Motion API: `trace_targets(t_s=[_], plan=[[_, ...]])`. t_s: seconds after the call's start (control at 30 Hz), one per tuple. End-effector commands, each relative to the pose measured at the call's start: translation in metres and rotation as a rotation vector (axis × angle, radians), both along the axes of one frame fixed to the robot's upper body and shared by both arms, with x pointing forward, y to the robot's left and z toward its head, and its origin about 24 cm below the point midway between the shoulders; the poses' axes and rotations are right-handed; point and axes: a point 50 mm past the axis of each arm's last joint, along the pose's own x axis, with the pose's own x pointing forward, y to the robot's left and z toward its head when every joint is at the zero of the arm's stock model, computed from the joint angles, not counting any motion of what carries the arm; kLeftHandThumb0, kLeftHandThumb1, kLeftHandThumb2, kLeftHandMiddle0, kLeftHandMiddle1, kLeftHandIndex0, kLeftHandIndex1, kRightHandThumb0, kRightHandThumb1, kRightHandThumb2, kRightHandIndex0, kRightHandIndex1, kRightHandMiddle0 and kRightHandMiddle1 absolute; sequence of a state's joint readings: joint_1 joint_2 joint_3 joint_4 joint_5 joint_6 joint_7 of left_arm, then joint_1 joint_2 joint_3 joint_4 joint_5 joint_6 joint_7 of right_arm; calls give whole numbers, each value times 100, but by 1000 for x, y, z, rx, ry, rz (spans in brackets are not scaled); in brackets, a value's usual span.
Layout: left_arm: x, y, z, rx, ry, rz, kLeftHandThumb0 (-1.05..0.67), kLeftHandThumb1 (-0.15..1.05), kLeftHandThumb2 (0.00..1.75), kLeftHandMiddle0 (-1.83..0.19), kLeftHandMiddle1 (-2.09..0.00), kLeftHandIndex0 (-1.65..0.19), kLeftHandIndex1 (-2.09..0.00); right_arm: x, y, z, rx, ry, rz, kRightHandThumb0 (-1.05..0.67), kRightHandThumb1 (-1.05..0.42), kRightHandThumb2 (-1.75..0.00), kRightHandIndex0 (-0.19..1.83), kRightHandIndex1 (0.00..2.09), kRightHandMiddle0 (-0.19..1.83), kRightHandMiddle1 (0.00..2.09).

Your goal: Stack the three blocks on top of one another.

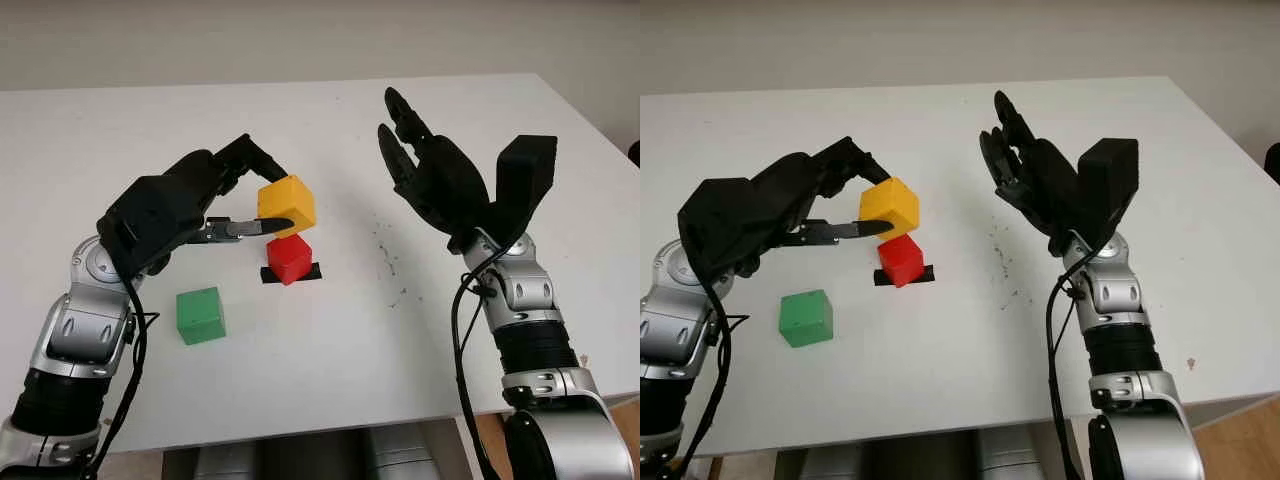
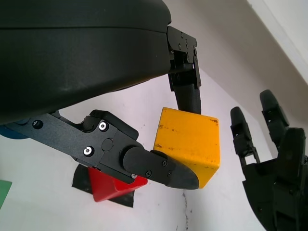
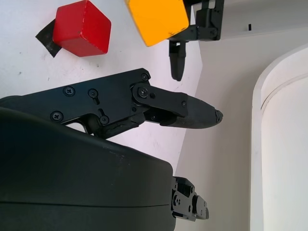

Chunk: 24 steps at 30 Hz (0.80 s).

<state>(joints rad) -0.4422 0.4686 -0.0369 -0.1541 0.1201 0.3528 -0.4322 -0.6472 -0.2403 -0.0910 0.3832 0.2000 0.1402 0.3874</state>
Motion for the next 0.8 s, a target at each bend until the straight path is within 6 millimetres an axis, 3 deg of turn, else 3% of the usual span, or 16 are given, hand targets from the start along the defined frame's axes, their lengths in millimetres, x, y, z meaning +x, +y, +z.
trace_targets(t_s=[0.0,0.47,0.77], plan=[[-2,-3,1,10,-7,-9,-48,105,30,-2,-5,-30,-180,0,1,6,0,-20,4,-56,-105,-58,-19,0,-19,0],[8,-9,24,282,-70,35,-40,105,26,-3,-6,-24,-178,-1,5,5,3,-10,2,-56,-105,-56,-19,0,-19,0],[11,-11,36,349,-117,28,-38,105,25,-9,-7,-27,-176,-2,7,3,15,-4,-1,-58,-105,-54,-19,0,-19,0]])
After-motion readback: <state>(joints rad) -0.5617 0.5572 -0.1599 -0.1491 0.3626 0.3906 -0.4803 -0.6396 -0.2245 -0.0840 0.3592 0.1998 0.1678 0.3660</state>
